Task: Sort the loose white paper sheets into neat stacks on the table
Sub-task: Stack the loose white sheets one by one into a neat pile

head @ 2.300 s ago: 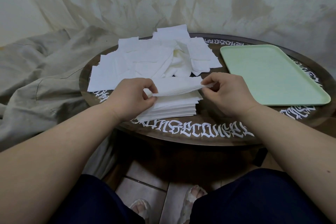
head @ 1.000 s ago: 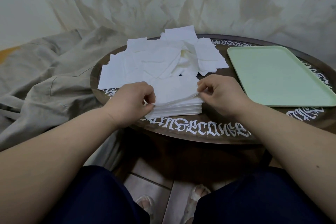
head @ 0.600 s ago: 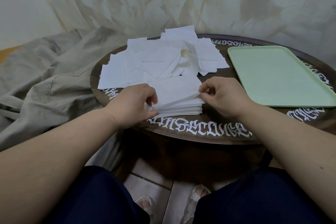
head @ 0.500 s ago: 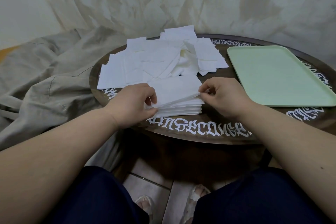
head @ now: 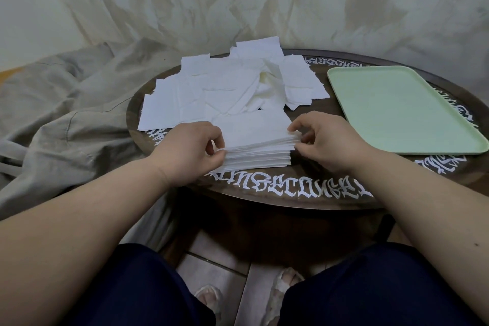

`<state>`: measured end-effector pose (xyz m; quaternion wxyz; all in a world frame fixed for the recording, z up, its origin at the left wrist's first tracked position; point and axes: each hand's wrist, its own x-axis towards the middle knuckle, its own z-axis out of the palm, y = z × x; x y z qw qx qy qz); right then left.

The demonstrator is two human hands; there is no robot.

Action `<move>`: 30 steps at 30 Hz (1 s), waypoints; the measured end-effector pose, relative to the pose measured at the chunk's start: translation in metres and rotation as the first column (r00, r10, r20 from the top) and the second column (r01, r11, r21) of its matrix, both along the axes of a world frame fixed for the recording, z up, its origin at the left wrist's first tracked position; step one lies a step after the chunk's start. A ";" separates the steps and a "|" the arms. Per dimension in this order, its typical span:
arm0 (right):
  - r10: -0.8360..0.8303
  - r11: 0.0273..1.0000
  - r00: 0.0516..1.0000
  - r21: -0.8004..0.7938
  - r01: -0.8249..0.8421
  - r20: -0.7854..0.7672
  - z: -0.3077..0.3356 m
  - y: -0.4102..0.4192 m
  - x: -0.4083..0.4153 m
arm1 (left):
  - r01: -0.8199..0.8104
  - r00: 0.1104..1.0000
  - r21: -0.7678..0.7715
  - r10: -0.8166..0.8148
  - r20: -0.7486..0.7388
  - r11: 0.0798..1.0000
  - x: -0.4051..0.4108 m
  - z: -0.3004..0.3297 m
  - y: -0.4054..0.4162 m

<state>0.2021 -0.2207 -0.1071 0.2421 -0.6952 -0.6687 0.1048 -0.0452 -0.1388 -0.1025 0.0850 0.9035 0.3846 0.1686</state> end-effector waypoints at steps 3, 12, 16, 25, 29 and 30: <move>-0.012 0.999 1.000 0.053 0.011 0.013 -0.001 0.002 0.000 | -0.016 1.000 -0.020 0.016 0.017 1.000 0.000 0.001 -0.001; -0.017 0.994 1.000 0.111 0.014 0.021 -0.001 0.007 -0.003 | -0.025 0.999 -0.031 0.026 0.036 0.999 -0.001 0.001 -0.001; -0.036 0.991 0.999 0.132 0.032 0.027 -0.002 0.009 -0.006 | -0.029 0.999 -0.037 0.030 0.038 0.999 0.000 0.001 -0.001; -0.067 0.961 0.998 0.269 0.069 -0.018 0.001 0.014 -0.011 | -0.130 0.975 0.147 0.099 0.198 0.981 0.004 0.004 0.008; 0.020 0.973 1.000 0.228 -0.023 0.015 0.000 0.012 -0.011 | -0.101 0.979 0.117 0.078 0.190 0.988 -0.003 0.004 0.010; 0.037 0.979 0.999 0.201 -0.040 0.022 -0.001 0.010 -0.011 | -0.083 0.985 0.086 0.069 0.156 0.993 -0.006 0.002 0.010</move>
